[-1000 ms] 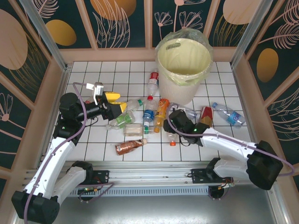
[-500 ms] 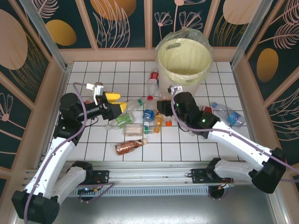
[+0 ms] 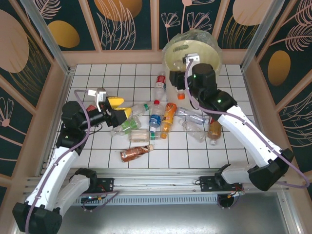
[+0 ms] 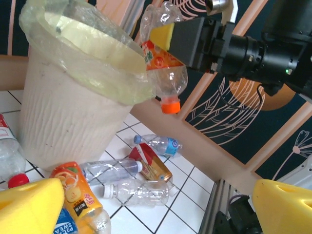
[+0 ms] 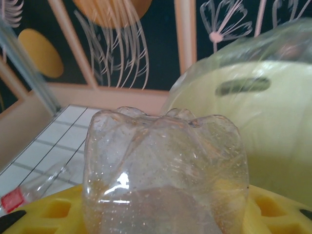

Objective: Put the plastic bottles in the bin

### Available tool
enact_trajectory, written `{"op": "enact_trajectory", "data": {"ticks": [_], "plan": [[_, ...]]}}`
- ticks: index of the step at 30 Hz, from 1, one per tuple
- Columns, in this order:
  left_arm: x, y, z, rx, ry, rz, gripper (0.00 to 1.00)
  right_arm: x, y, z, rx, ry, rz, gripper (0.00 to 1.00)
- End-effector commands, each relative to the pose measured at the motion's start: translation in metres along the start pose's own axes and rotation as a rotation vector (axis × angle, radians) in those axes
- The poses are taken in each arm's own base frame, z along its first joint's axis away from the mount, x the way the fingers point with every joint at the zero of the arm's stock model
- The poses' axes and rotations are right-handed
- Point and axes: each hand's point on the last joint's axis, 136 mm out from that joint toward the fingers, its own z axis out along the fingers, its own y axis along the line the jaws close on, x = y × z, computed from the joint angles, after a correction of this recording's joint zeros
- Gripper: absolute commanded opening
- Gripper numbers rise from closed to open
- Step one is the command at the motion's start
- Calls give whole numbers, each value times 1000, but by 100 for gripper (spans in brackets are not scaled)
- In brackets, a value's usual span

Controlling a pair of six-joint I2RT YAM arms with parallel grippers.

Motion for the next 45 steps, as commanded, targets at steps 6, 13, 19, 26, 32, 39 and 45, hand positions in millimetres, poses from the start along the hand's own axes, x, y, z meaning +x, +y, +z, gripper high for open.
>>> {"op": "enact_trajectory", "data": {"ticks": [6,13,19,26,32,39,45], "plan": [[-13,-2,-4,-23,-84,67,99,-69,-30,7,34,-122,-21,54],[-12,1,-3,-29,-77,58,99,-92,-63,32,100,-140,-20,55],[-10,2,-2,-29,-65,51,99,-86,-93,63,195,-87,-34,56],[-9,2,-1,-26,-57,48,99,-53,-115,99,201,71,-36,55],[-6,-3,0,7,-37,48,99,-23,-132,113,206,175,-2,55],[0,2,6,26,0,-10,99,16,-145,124,216,290,25,55],[3,6,9,33,4,-40,99,47,-155,133,225,373,57,56]]}}
